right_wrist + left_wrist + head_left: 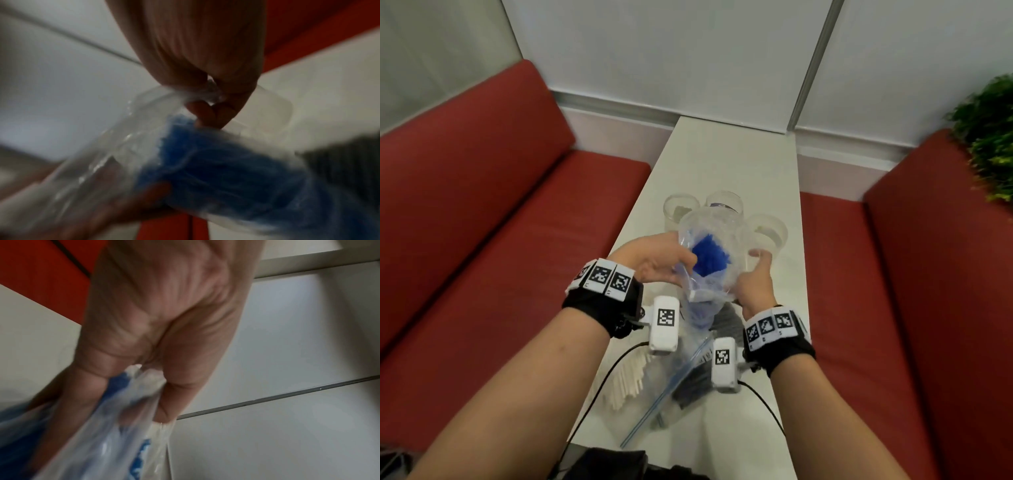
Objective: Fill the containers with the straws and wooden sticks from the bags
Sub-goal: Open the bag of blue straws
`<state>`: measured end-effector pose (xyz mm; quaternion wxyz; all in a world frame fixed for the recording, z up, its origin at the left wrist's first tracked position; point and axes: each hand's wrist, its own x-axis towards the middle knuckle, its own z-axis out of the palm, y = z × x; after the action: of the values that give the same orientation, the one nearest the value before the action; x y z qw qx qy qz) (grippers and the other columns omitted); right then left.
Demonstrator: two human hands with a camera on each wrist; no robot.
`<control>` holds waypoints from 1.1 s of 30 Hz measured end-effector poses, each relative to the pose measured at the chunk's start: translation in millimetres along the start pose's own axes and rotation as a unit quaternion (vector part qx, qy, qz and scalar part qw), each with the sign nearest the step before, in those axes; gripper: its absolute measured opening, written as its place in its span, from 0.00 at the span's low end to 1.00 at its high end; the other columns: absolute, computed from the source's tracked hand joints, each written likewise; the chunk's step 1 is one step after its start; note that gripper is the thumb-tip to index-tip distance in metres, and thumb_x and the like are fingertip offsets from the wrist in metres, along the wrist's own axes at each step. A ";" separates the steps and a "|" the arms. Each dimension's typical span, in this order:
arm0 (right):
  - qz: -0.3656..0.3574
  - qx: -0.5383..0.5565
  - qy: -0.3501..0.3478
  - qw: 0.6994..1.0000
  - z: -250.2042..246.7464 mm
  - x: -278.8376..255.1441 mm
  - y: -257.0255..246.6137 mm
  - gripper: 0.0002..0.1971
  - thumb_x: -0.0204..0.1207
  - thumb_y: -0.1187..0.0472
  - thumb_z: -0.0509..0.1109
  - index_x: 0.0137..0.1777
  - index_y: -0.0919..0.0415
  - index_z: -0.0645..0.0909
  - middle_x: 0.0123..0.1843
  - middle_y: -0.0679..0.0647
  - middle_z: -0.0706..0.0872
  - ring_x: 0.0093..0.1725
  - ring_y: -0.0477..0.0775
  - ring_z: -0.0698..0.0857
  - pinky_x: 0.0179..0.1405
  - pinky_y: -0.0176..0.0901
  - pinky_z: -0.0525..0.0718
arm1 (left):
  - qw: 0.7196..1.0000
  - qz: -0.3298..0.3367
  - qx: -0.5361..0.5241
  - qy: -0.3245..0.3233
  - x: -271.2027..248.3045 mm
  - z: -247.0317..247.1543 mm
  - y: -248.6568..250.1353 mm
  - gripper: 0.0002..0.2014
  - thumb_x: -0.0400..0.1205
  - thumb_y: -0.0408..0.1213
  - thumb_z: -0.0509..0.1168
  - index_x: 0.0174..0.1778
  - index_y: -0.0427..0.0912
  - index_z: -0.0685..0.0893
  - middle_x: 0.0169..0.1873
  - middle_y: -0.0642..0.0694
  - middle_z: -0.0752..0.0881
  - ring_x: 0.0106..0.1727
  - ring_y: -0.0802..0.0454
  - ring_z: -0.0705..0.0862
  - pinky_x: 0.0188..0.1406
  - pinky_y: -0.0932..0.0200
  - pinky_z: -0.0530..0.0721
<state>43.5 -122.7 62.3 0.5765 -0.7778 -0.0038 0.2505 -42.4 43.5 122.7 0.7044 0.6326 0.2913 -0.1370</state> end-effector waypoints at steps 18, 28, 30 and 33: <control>0.008 0.041 -0.184 0.982 -29.3 25.6 -2.2 0.16 0.84 0.59 0.72 0.70 0.60 0.80 0.68 0.69 0.85 0.59 0.65 0.87 0.64 0.71 0.84 | 0.979 0.020 -0.202 0.015 39.0 -3.1 -34.3 0.17 0.82 0.48 0.60 0.59 0.40 0.79 0.57 0.38 0.86 0.56 0.38 0.85 0.59 0.44 0.80; -0.093 -0.096 -0.111 0.985 -20.5 37.6 -7.8 0.09 0.84 0.59 0.69 0.43 0.60 0.79 0.38 0.55 0.83 0.35 0.51 0.77 0.36 0.44 0.75 | 0.995 0.079 -0.007 0.054 57.0 -5.1 -27.6 0.27 0.75 0.65 0.69 0.61 0.48 0.86 0.51 0.45 0.92 0.53 0.45 0.91 0.61 0.40 0.85; -0.099 -0.091 -0.087 0.987 -19.7 40.7 -5.2 0.09 0.84 0.61 0.65 0.41 0.60 0.78 0.37 0.53 0.81 0.37 0.50 0.76 0.40 0.45 0.74 | 0.991 0.090 -0.001 0.094 61.7 -9.2 -25.7 0.24 0.78 0.61 0.68 0.58 0.45 0.88 0.48 0.44 0.92 0.51 0.45 0.91 0.59 0.43 0.85; -0.087 -0.006 -0.077 0.993 -19.3 44.4 -1.3 0.11 0.83 0.62 0.61 0.39 0.57 0.76 0.35 0.51 0.78 0.38 0.51 0.75 0.41 0.47 0.75 | 0.990 0.078 -0.077 0.084 63.9 -8.1 -20.4 0.20 0.80 0.53 0.69 0.56 0.39 0.88 0.51 0.39 0.91 0.51 0.41 0.91 0.56 0.48 0.87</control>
<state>90.3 -126.4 50.4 0.5891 -0.7565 -0.1175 0.2586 -5.1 59.3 68.7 0.7329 0.6062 0.3089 -0.0054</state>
